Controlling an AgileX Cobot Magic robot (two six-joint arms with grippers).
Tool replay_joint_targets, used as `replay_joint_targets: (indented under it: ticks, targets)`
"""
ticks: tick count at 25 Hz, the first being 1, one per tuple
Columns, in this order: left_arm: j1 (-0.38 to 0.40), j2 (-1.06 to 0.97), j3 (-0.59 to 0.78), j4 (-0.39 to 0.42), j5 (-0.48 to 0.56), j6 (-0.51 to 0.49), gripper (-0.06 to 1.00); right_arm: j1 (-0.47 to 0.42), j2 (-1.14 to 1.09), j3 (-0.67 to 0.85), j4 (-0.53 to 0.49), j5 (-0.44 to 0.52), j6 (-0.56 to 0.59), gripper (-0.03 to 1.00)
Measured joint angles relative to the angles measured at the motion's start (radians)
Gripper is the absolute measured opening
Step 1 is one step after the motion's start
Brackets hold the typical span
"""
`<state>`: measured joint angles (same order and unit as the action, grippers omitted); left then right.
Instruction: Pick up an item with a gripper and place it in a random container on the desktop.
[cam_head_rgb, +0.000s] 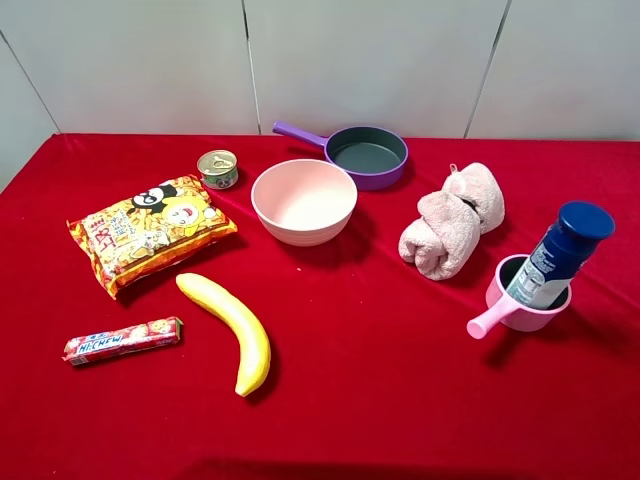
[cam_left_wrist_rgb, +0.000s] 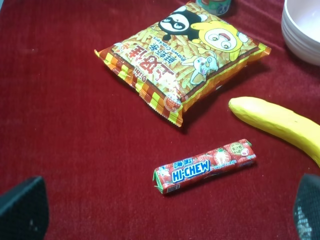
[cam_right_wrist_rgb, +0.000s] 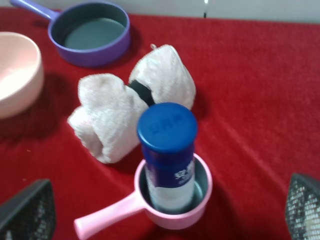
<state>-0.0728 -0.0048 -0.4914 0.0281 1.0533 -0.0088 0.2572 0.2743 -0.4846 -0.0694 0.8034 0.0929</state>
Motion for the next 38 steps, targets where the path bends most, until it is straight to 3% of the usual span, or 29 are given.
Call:
replay_joint_targets:
  ticks: [7, 14, 20, 38]
  targets:
    - [0.000, 0.000, 0.000, 0.000, 0.000, 0.000, 0.97, 0.000, -0.031, -0.032, 0.069, 0.113, -0.002, 0.69]
    - [0.000, 0.000, 0.000, 0.000, 0.000, 0.000, 0.97, 0.000, -0.119, -0.033, 0.077, 0.239, -0.019, 0.69]
    - [0.000, 0.000, 0.000, 0.000, 0.000, 0.000, 0.97, 0.000, -0.275, -0.017, 0.075, 0.234, -0.029, 0.69]
    - [0.000, 0.000, 0.000, 0.000, 0.000, 0.000, 0.97, 0.000, -0.281, -0.017, 0.076, 0.232, -0.036, 0.69]
